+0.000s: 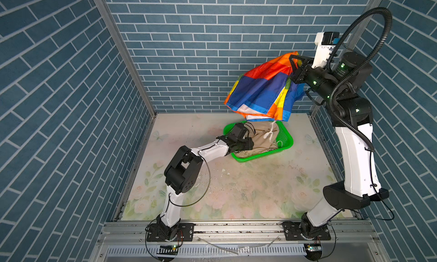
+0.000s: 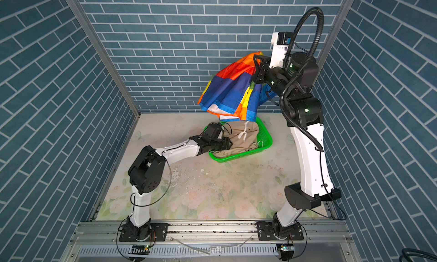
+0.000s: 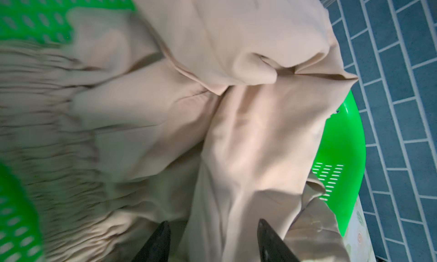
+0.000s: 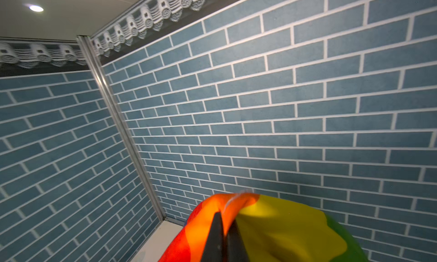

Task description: Fold and stack the shorts

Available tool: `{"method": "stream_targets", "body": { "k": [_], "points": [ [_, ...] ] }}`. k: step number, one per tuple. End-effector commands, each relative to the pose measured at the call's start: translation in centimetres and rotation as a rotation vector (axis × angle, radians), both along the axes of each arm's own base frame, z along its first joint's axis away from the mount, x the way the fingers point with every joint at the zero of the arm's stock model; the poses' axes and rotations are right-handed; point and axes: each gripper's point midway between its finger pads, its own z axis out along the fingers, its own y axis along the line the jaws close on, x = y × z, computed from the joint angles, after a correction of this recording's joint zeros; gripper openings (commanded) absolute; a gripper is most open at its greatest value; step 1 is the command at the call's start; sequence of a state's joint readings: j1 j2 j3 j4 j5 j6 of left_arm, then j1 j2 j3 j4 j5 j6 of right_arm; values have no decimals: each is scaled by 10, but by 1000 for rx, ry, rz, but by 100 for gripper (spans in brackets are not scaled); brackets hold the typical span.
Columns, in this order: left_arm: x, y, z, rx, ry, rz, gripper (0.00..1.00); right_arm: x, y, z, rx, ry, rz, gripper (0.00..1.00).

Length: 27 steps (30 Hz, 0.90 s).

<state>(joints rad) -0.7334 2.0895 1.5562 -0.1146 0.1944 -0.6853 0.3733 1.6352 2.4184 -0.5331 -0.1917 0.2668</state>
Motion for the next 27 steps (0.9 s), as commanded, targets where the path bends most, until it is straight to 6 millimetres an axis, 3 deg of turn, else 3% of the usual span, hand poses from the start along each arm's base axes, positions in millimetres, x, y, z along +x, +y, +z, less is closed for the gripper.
{"method": "stream_targets", "body": {
  "k": [1, 4, 7, 10, 13, 17, 20, 22, 27],
  "points": [
    [-5, -36, 13, -51, 12, -64, 56, -56, -1, 48, 81, -153, 122, 0],
    [-1, -49, 42, -81, -31, -100, 55, -63, -1, 46, 87, -144, 136, 0],
    [6, -35, 84, -27, -136, -93, 56, -70, 0, 45, 104, -145, 163, 0],
    [8, 4, 120, 60, -248, -28, 59, -83, 0, 50, 119, -186, 198, 0],
    [6, 65, 138, 157, -327, 102, 62, -94, -6, 54, 142, -233, 193, 0],
    [4, 155, 132, 228, -336, 291, 72, -108, -16, 55, 178, -293, 175, 0],
    [6, 193, 111, 204, -266, 358, 77, -116, -19, 54, 190, -307, 179, 0],
    [7, 199, 93, 198, -221, 369, 79, -118, -18, 54, 190, -303, 191, 0],
    [19, 168, 55, 119, -128, 303, 79, -122, -22, 53, 192, -300, 177, 0]
  ]
}}
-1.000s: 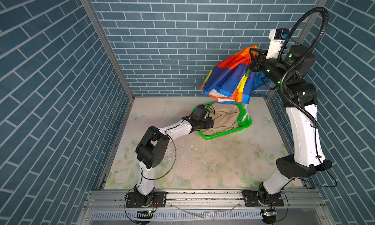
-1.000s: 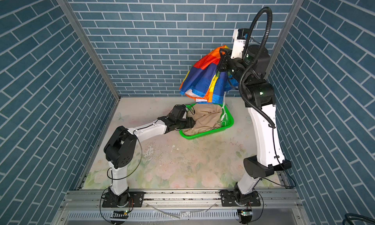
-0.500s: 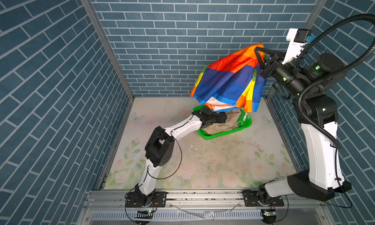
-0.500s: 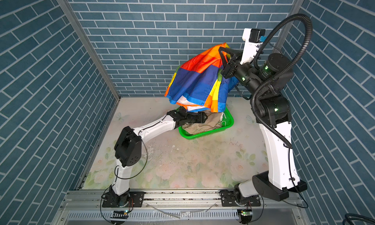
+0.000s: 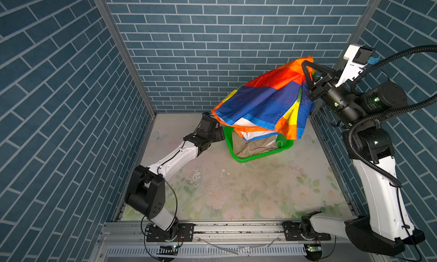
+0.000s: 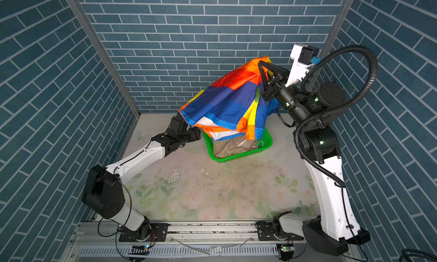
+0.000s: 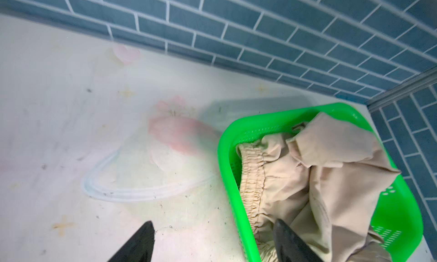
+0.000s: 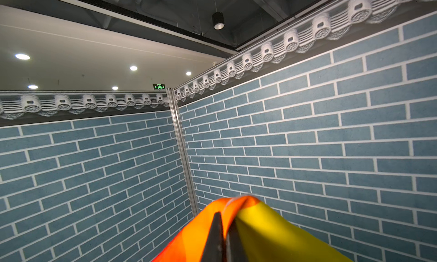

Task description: Fold and stack the shorts

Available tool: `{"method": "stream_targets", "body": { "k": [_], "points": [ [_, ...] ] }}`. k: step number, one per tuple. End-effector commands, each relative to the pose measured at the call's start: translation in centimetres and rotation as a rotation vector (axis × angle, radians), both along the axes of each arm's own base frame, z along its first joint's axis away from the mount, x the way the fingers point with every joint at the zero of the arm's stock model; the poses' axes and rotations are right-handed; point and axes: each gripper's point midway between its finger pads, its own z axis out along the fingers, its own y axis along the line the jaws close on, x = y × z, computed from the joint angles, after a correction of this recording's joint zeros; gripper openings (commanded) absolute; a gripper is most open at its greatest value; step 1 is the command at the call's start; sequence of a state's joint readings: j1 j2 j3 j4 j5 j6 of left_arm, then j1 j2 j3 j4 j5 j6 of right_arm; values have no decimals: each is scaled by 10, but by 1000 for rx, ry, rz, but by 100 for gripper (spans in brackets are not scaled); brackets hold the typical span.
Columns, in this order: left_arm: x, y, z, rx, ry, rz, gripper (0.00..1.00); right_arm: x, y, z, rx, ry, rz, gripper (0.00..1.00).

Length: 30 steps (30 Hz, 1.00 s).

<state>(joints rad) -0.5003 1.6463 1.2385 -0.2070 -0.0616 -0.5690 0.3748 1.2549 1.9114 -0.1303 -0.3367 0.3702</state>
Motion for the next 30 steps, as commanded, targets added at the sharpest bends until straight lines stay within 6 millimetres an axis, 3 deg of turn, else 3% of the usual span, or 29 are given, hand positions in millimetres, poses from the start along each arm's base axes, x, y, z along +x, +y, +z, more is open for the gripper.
{"method": "stream_targets", "body": {
  "k": [1, 4, 7, 11, 15, 18, 22, 24, 27, 28, 30],
  "points": [
    [4, -31, -24, -96, 62, -60, 79, -22, -9, 22, 57, -83, 4, 0],
    [8, -53, -42, -141, 94, -88, 74, -19, -10, 18, 44, -67, -8, 0],
    [6, -83, -51, -166, 111, -130, 56, -16, -9, 13, 38, -40, -10, 0],
    [-4, -148, -59, -209, 144, -228, 36, -12, -8, 10, 40, -22, -13, 0],
    [-14, -206, -57, -273, 168, -298, 33, -8, -5, 6, 34, 3, 0, 0],
    [-17, -229, -55, -276, 177, -310, 31, -3, -5, 2, 25, 26, -14, 0],
    [-16, -231, -55, -265, 185, -278, 19, 3, -5, -7, 13, 49, -30, 0],
    [-16, -233, -52, -281, 178, -281, 21, 9, -5, -13, 6, 68, -41, 0],
    [-19, -238, -43, -309, 172, -310, 56, 19, -1, -23, 4, 105, -35, 0],
    [-20, -236, -39, -315, 167, -311, 62, 22, 2, -25, 1, 113, -29, 0],
    [-22, -229, -28, -322, 144, -310, 65, 30, 7, -30, -4, 136, -13, 0]
  ]
}}
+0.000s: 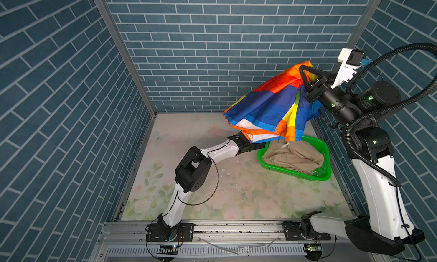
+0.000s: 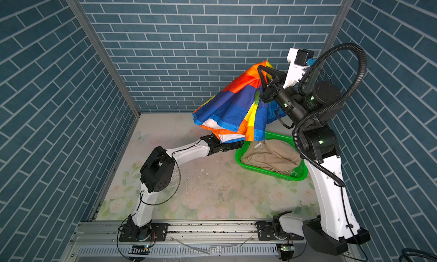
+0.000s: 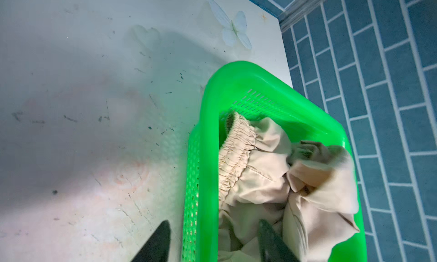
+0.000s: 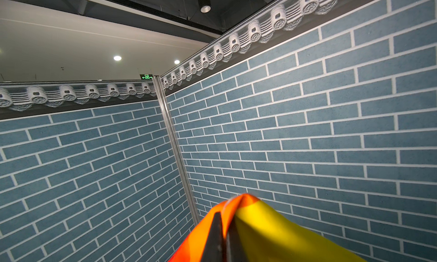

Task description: Fold and stack the shorts

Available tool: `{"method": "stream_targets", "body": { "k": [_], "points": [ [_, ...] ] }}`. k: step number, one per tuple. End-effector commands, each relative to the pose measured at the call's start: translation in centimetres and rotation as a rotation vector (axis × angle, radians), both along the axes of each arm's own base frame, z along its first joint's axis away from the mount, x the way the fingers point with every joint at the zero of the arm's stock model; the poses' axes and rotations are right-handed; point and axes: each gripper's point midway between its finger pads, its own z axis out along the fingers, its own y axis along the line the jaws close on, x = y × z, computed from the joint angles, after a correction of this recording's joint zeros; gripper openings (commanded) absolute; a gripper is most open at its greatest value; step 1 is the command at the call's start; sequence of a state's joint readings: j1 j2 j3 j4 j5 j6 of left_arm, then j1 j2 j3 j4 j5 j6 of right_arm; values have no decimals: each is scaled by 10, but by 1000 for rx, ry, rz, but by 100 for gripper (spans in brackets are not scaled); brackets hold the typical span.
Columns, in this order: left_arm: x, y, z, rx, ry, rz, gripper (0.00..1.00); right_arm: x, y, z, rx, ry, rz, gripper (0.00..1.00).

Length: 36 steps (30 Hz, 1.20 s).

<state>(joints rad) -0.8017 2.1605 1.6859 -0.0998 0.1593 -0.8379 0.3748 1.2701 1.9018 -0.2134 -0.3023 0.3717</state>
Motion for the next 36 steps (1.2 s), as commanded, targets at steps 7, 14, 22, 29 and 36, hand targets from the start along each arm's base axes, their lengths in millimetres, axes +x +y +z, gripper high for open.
{"method": "stream_targets", "body": {
  "k": [7, 14, 22, 29, 36],
  "points": [
    [1, 111, 50, -73, -55, 158, 60, 53, 46, -50, -62, 216, 82, 0],
    [-41, 323, 51, 33, -66, 581, 65, 77, 149, -116, -322, 345, 204, 0],
    [-101, 415, 78, 203, -138, 770, 75, 108, 214, -220, -524, 495, 174, 0],
    [-92, 408, 67, 189, -113, 743, 73, 101, 169, -384, -768, 799, 24, 48],
    [-58, 377, 44, 110, -48, 649, 72, 81, 55, -393, -713, 880, -252, 98]
  ]
}}
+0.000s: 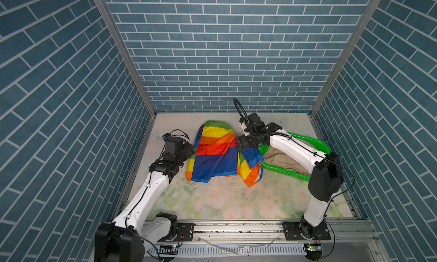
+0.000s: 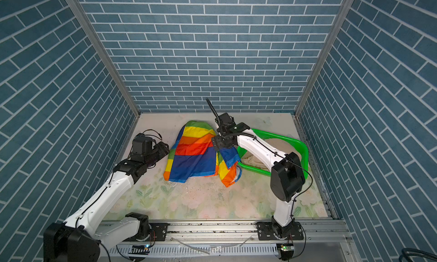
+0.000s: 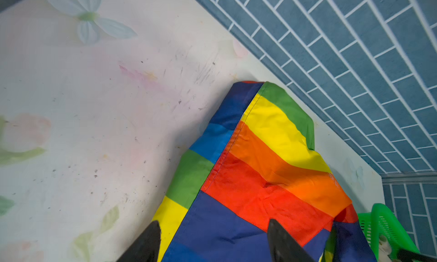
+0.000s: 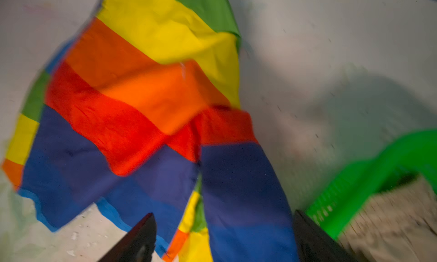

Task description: Fold and stack the shorts

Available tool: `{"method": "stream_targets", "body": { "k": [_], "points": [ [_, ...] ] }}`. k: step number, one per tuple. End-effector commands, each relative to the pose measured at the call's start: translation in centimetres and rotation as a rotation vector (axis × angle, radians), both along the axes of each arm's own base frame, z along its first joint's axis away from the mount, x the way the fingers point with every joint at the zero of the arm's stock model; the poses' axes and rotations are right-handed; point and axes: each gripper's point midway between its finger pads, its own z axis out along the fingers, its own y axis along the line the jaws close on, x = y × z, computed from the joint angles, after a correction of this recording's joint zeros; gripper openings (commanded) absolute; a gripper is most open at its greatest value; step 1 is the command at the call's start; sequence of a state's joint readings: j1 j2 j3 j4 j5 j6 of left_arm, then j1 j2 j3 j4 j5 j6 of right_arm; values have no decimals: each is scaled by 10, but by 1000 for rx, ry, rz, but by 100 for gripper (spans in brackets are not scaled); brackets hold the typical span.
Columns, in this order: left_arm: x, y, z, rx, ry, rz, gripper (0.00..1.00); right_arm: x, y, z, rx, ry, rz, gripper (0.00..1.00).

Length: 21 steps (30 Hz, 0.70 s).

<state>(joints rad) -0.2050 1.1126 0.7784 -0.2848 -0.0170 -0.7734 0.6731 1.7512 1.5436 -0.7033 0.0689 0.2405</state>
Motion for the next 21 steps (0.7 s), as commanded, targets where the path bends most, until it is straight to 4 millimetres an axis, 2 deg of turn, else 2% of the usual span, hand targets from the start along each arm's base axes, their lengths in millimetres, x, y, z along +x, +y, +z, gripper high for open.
{"method": "stream_targets", "body": {
  "k": [1, 5, 8, 10, 13, 17, 21],
  "points": [
    [17, -17, -2, -64, -17, -53, 71, 8, -65, 65, 75, -159, -212, 99],
    [30, -30, -7, -103, -18, -88, 71, -3, -119, 42, 48, -70, -366, 99],
    [35, -39, -10, -107, -2, -115, 71, -15, -140, 21, 5, 1, -423, 99],
    [37, -44, -14, -109, 8, -129, 71, -17, -147, 8, 0, 41, -444, 99],
    [38, -49, -18, -113, 23, -147, 70, -8, -149, -5, 27, 77, -440, 95],
    [36, -48, -24, -108, 36, -143, 70, 21, -136, -24, 58, 139, -416, 75],
    [32, -44, -28, -94, 50, -131, 70, 56, -117, -39, 151, 179, -424, 79]
  ]
}}
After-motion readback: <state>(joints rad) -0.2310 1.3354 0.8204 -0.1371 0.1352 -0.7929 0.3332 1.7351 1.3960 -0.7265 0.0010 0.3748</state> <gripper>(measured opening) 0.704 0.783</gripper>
